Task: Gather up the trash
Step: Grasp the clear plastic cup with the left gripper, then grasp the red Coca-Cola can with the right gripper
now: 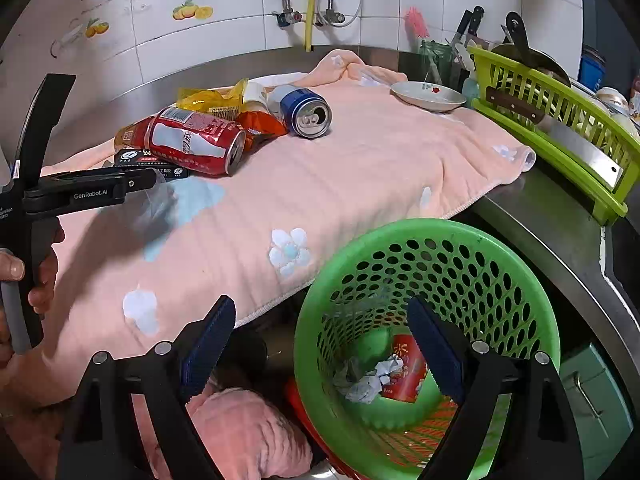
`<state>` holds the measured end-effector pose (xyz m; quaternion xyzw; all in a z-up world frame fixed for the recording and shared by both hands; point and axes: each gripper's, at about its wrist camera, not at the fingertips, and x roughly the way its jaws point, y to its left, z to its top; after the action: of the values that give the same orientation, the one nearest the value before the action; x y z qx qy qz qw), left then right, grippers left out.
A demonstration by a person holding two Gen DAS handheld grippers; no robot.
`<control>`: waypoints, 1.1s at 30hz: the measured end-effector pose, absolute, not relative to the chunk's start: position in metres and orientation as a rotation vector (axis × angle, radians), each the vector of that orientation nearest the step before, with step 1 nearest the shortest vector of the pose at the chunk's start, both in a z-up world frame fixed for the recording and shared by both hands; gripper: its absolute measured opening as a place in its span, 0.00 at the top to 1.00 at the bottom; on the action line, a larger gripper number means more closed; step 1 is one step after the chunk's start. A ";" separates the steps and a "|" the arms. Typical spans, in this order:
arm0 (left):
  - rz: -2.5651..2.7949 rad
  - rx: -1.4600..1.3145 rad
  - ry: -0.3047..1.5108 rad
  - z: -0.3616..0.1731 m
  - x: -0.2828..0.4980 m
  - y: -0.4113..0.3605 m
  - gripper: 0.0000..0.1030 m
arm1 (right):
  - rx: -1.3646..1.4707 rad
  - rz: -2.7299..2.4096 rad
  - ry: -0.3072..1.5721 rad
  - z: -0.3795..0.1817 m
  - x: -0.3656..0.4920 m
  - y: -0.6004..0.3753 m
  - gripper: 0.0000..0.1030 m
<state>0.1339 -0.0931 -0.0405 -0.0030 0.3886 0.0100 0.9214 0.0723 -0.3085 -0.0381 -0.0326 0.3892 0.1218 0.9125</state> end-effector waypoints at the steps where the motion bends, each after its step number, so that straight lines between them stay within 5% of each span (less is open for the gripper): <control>1: 0.022 -0.005 0.798 -0.041 0.134 -0.094 0.26 | -0.067 0.252 0.803 -0.039 0.073 -0.308 0.18; 9: 0.008 -0.005 0.830 -0.050 0.135 -0.096 0.39 | -0.079 0.270 0.804 -0.040 0.075 -0.302 0.18; 33: -0.120 -0.050 0.768 -0.010 0.086 -0.045 0.42 | -0.309 0.486 0.732 -0.009 0.124 -0.210 0.18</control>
<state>0.0855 -0.0445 -0.0103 -0.0242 0.3745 -0.0587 0.9250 0.1237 -0.2099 -0.0085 -0.1491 0.3527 0.2342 0.8936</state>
